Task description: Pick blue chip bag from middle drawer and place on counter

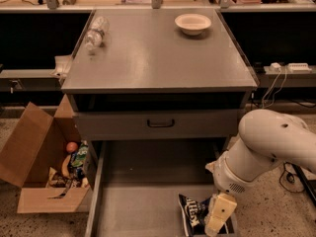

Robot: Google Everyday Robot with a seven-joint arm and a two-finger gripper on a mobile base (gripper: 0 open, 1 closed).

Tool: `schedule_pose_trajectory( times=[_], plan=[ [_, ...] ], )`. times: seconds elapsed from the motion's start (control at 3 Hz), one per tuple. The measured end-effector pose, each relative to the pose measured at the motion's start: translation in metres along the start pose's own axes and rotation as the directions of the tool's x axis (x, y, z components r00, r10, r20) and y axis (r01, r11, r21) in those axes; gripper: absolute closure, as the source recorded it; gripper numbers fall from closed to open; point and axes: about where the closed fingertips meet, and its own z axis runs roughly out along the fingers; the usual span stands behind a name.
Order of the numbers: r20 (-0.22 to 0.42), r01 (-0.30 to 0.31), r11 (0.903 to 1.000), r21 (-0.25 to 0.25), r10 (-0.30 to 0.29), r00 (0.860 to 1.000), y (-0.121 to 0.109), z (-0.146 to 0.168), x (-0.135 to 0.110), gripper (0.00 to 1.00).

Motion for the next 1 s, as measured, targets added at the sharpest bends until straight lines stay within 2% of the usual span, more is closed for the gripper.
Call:
schedule_pose_trajectory(
  times=[0.33,0.67,1.0],
  plan=[
    [0.001,0.005,0.999,-0.043,-0.005,1.0,-0.007,0.025,0.006,0.0],
    [-0.014,0.032,0.9977,-0.06,-0.033,0.999,-0.034,0.075,0.022,0.0],
    [-0.015,0.056,0.9972,-0.05,-0.057,0.998,-0.066,0.123,0.035,0.0]
  ],
)
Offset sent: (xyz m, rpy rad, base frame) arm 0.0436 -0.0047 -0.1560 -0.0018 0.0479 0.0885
